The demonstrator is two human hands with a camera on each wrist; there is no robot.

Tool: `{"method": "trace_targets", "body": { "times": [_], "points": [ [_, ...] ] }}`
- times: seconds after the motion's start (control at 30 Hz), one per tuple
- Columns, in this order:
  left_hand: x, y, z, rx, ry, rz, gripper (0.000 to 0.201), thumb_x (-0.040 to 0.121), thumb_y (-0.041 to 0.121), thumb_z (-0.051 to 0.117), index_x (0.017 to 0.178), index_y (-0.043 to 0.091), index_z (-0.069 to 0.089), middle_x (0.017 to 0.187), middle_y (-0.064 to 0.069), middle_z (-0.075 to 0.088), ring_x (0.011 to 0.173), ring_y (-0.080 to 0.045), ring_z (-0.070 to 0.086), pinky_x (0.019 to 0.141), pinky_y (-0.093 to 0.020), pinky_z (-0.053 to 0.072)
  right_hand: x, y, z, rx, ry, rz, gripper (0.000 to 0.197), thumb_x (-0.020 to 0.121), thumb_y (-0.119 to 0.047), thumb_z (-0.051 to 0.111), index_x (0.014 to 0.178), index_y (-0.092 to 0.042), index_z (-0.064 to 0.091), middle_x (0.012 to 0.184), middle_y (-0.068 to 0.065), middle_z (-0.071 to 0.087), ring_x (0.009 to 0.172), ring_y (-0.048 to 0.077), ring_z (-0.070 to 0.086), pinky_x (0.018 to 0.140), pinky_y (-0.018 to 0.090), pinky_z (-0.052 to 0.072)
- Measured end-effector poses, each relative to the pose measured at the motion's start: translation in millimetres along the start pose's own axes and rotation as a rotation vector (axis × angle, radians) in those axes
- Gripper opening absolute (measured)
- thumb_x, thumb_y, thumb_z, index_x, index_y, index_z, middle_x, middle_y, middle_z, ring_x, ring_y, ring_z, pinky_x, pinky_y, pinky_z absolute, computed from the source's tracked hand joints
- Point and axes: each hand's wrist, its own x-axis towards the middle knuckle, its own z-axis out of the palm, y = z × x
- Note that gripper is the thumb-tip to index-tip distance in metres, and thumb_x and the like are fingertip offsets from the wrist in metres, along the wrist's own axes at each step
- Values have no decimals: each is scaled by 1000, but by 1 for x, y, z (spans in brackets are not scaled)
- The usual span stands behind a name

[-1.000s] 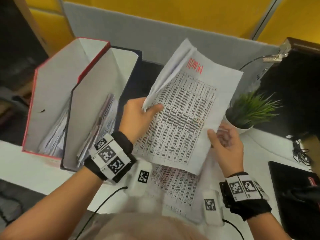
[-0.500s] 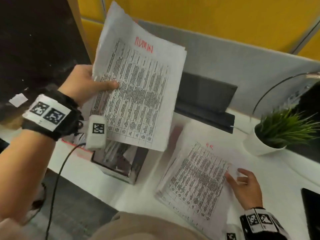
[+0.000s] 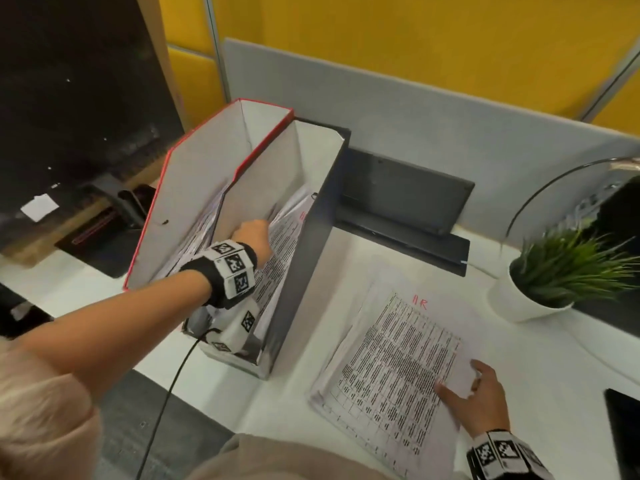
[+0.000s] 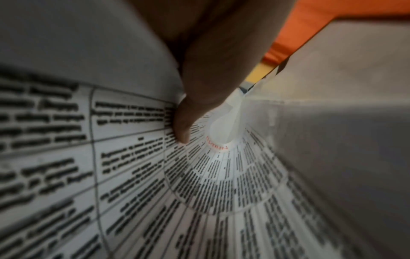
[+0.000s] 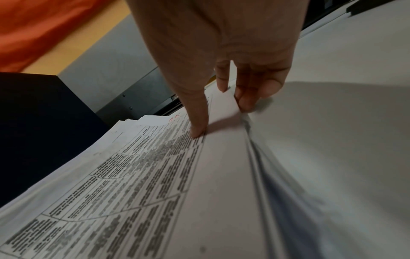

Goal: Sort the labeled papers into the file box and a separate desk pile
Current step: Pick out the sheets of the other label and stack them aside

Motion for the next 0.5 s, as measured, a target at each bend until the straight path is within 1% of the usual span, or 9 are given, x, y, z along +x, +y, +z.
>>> {"method": "trace_targets", "body": {
  "times": [0.07,0.13,0.2,0.27,0.33,0.43,0.5],
  "points": [
    [6,0,4,32,-65,-33,35,90,1,49,124,-2,47,122,-24,56,111,-40,55,91,-42,47,1,1,1,6,-2,9,92,63,-22,85,138,-9,35,130,25,46,116,37,49,100,47,42],
    [8,0,7,54,-106,-51,37,90,1,50,126,-3,43,124,-24,54,114,-39,54,93,-41,46,2,2,1,11,-9,16,93,62,-21,86,139,-10,34,134,24,43,120,37,46,102,48,40],
    [7,-1,10,70,-96,-65,37,89,0,51,124,-3,41,124,-24,54,114,-39,53,92,-42,44,3,3,1,14,-17,24,95,61,-20,86,139,-10,33,137,23,41,123,37,44,104,49,39],
    [5,-2,12,90,-73,-65,37,87,-4,47,123,-3,38,123,-25,53,112,-40,53,93,-45,44,3,3,2,15,-23,29,96,61,-18,86,140,-11,32,138,23,40,124,37,43,104,49,38],
    [2,-4,14,120,-85,-44,41,85,-6,44,124,-2,34,121,-25,53,110,-41,54,93,-48,45,3,3,2,13,-20,29,95,61,-18,86,140,-12,32,138,23,40,124,38,44,104,49,38],
    [-2,-8,14,163,-105,-1,49,82,-8,46,126,1,28,115,-24,56,103,-40,58,86,-45,46,2,2,2,9,-21,27,94,62,-16,86,140,-12,33,137,23,40,123,38,44,104,49,38],
    [-3,-11,13,211,-114,30,59,79,-10,49,131,2,24,111,-22,58,100,-39,60,79,-42,47,1,0,2,9,-25,24,94,62,-16,86,140,-11,33,137,23,40,123,38,44,104,48,38]
  ]
}}
